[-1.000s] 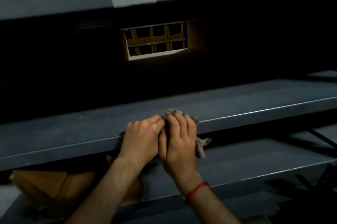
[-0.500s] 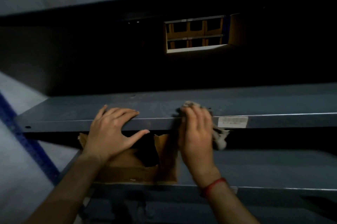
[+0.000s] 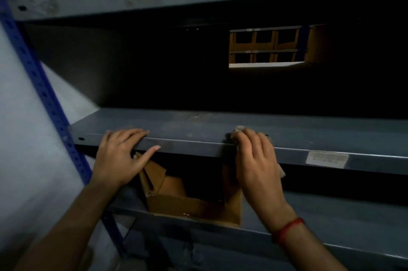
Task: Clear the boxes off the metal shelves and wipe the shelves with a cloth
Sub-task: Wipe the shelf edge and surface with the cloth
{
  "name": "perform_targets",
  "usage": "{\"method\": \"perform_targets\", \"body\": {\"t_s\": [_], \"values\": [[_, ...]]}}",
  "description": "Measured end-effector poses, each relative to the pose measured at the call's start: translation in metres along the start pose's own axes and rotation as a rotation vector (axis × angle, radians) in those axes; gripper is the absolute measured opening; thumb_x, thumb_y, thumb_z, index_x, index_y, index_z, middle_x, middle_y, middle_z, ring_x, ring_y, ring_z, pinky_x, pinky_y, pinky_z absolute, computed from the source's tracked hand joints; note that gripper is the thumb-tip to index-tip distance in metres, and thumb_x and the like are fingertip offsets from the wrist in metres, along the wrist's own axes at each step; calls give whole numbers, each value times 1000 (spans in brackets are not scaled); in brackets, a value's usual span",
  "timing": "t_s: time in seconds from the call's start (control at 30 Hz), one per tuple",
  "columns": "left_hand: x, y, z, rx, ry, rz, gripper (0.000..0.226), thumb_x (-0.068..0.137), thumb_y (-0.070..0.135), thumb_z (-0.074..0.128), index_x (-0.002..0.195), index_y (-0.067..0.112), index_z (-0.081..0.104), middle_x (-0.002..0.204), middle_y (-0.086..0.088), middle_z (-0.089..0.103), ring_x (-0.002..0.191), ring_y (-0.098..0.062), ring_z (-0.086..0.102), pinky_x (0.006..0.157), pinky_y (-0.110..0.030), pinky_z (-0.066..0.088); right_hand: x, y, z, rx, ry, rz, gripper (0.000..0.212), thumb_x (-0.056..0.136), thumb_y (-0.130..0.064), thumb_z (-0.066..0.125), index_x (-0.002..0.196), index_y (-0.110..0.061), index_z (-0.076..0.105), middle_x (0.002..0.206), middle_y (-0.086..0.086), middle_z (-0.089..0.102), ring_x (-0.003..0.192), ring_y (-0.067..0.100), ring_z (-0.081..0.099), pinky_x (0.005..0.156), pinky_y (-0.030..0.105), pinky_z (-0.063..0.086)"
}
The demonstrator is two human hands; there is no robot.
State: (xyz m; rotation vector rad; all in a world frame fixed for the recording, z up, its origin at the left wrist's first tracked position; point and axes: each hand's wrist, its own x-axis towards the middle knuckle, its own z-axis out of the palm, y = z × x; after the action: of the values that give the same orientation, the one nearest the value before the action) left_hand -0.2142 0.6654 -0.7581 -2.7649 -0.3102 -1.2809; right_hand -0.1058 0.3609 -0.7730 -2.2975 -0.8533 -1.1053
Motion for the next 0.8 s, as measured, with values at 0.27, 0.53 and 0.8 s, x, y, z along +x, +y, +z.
{"method": "perform_targets", "body": {"t_s": [0.27, 0.53, 0.8], "values": [[-28, -46, 8, -4, 171, -162, 45, 95, 46, 56, 125, 14, 68, 124, -11, 62, 114, -33, 58, 103, -62, 38, 25, -100, 63, 105, 23, -48, 42, 89, -9, 46, 130, -5, 54, 133, 17, 52, 122, 35, 47, 111, 47, 35], [-30, -72, 6, -260, 105, -224, 44, 92, 12, 50, 135, 3, 55, 129, -16, 62, 120, -32, 56, 111, -54, 39, 71, -250, 136, 105, -110, -228, 38, 88, -24, 54, 123, -7, 57, 120, 14, 59, 112, 33, 53, 102, 44, 43], [-35, -126, -13, -432, 141, -684, 68, 96, 9, 62, 153, -1, 27, 153, -23, 39, 140, -34, 39, 110, -21, 24, 69, -207, 117, 48, -168, -356, 48, 86, -17, 45, 133, -6, 53, 136, 16, 54, 120, 35, 52, 104, 45, 42]]}}
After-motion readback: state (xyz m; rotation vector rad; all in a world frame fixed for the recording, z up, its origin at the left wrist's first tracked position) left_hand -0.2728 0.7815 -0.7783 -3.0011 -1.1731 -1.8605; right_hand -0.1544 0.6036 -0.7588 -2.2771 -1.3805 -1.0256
